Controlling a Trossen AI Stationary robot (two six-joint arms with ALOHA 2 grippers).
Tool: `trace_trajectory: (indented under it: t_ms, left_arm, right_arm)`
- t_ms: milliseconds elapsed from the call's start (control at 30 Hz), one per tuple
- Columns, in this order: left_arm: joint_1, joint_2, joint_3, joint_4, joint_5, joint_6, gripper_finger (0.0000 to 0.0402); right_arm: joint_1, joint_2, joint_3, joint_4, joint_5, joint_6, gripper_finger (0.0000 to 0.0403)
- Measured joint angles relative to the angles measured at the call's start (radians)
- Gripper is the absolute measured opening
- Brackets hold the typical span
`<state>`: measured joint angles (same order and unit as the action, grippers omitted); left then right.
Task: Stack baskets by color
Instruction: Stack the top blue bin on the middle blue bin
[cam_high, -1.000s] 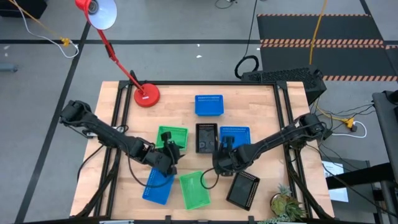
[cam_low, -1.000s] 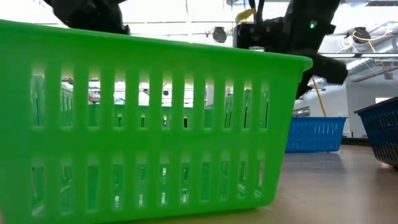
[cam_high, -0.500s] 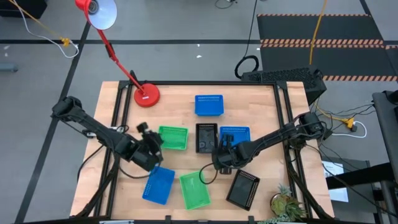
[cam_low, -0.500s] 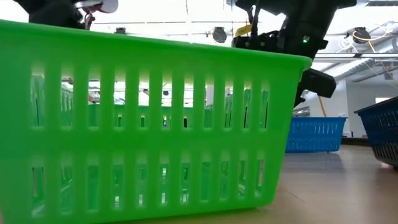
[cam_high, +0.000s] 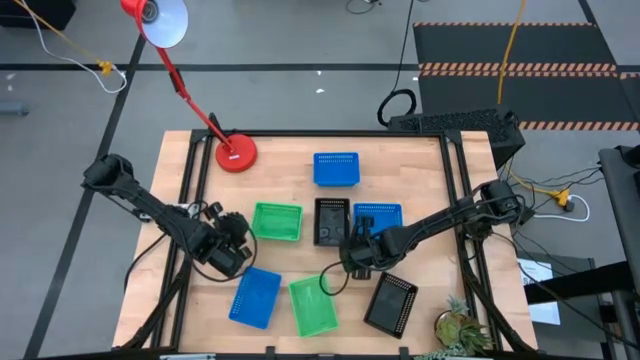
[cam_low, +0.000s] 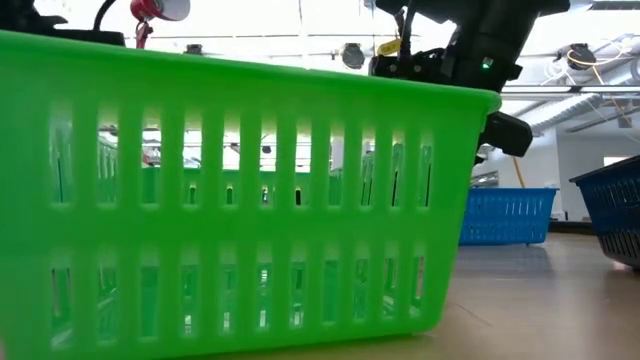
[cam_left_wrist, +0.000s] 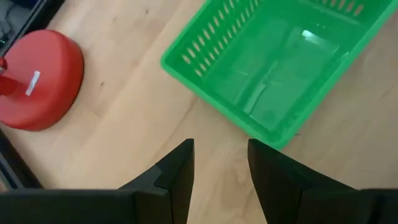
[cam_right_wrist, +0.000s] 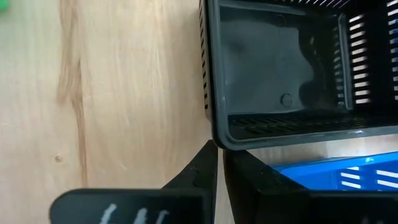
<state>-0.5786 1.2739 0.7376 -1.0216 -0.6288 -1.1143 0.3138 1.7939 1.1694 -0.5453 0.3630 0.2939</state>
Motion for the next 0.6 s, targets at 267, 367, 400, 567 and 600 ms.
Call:
trace_trajectory:
  t_ms: [267, 367, 400, 567, 600]
  left_arm:
    - [-0.001, 0.0, -0.102, 0.222, -0.003, 0.025, 0.0152]
    - [-0.001, 0.0, -0.134, 0.299, 0.0, 0.066, 0.0152]
    - [0.0, 0.0, -0.138, 0.321, 0.0, 0.081, 0.0152]
    - [0.016, 0.0, -0.135, 0.337, -0.002, 0.127, 0.0152]
    - [0.02, 0.0, -0.131, 0.338, -0.003, 0.136, 0.0152]
  right_arm:
    - [0.006, -0.006, 0.0, -0.01, -0.007, 0.0, 0.0018]
    - [0.014, -0.029, 0.0, -0.013, -0.042, 0.0, 0.0018]
    - [0.017, -0.04, 0.0, -0.018, -0.051, 0.002, 0.0018]
    - [0.034, -0.11, 0.0, -0.033, -0.05, 0.022, 0.0018]
    - [0.037, -0.123, 0.0, -0.033, -0.049, 0.028, 0.0018]
